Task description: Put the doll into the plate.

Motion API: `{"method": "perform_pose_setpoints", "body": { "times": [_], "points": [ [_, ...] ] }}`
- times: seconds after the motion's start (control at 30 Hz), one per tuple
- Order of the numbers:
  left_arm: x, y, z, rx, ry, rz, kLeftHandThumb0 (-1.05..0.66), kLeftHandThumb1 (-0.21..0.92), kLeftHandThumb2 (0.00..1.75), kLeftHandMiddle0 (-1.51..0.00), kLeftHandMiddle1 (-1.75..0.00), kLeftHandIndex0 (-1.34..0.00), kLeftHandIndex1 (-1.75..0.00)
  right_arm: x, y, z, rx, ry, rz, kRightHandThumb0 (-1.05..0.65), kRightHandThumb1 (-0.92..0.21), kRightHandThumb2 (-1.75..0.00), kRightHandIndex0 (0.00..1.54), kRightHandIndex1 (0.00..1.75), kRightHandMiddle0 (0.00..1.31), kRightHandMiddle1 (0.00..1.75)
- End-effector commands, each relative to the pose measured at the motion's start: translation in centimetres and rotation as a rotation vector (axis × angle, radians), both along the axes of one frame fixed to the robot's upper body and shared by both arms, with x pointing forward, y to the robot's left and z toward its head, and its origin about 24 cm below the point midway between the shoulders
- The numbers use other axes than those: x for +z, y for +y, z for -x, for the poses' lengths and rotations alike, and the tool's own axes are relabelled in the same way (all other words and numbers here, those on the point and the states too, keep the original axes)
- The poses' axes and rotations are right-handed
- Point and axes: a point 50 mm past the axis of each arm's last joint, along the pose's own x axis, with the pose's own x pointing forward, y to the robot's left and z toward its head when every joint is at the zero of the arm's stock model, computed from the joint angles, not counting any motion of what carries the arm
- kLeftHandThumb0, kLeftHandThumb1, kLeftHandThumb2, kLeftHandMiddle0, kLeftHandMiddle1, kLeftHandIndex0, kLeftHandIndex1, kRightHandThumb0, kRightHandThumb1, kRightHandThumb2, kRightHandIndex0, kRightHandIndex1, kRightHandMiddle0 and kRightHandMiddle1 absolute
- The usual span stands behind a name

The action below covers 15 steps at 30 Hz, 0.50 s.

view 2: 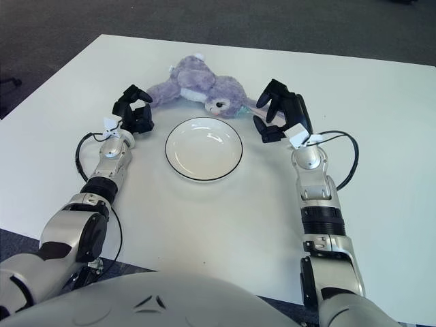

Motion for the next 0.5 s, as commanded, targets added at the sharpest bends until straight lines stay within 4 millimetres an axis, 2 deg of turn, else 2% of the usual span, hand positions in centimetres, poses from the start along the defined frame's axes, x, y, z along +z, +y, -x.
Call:
{"method": "perform_pose_setpoints", "body": {
  "times": [0.0, 0.2, 0.27, 0.47],
  "points": [
    [-5.7, 0.3, 3.6, 0.009, 0.196, -0.007, -0.45, 0.42, 1.19, -1.26, -1.75, -0.53, -1.75, 1.1, 0.2, -0.3, 0.002, -0.03, 0.047, -0.01, -0.12, -1.55, 0.78, 1.75, 0.52, 1.71],
    [-5.7, 0.3, 3.6, 0.01, 0.195, -0.004, -0.45, 0.42, 1.19, -1.26, -1.75, -0.53, -1.75, 2.1, 0.4, -1.0, -0.003, -0.055, 0.129, -0.01, -0.15, -1.52, 0.76, 1.75, 0.48, 1.73],
    [-5.7, 0.4, 3.6, 0.01, 0.196, -0.003, -0.45, 0.42, 1.19, -1.26, -1.75, -0.53, -1.75, 2.5, 0.5, -1.3, -0.009, -0.068, 0.174, -0.01, -0.21, -1.45, 0.72, 1.74, 0.43, 1.74],
    [-5.7, 0.4, 3.6, 0.009, 0.198, -0.003, -0.45, 0.42, 1.19, -1.27, -1.75, -0.53, -1.75, 3.6, 0.9, -2.0, -0.014, -0.11, 0.294, -0.01, -0.28, -1.37, 0.68, 1.73, 0.36, 1.75]
  ]
}}
